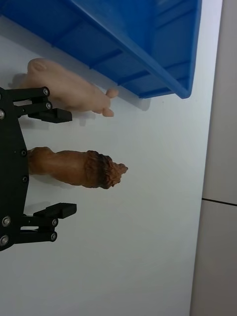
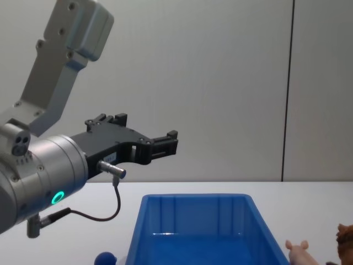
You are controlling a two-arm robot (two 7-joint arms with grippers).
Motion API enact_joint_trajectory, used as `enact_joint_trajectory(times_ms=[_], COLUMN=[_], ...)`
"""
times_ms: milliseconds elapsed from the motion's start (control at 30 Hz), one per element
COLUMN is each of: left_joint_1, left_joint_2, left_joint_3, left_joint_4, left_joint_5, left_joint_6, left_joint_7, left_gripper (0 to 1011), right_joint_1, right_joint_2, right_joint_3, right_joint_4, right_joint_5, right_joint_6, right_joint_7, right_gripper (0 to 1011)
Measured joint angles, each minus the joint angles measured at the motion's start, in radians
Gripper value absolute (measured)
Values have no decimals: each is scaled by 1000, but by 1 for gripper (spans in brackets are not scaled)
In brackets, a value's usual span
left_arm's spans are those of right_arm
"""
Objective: Pick up the two dolls from the table and place them into the box.
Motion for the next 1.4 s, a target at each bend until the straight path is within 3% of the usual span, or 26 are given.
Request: enact_joint_trajectory(times_ms=[567,933,1067,1400], left_joint_1=[0,0,0,0], left_joint_2=[0,0,0,0], left_joint_3=[0,0,0,0], left_joint_4=[0,0,0,0], left_joint_5=[0,0,0,0], left_joint_6=[0,0,0,0], left_joint_7=[0,0,0,0], left_gripper=[1001,1001,1001,1001], right_joint_1=[5,0,-2,-3], right_joint_2=[-11,-10,-10,-10], right_joint_3=[4,12,14,18], right_joint_4=[25,24,24,26], right_joint_5=[-16,-23,-23,-10], right_joint_6=[41,40,35,-1], right_joint_7=[-7,-13,-11,36], right_gripper=[996,729,586,291])
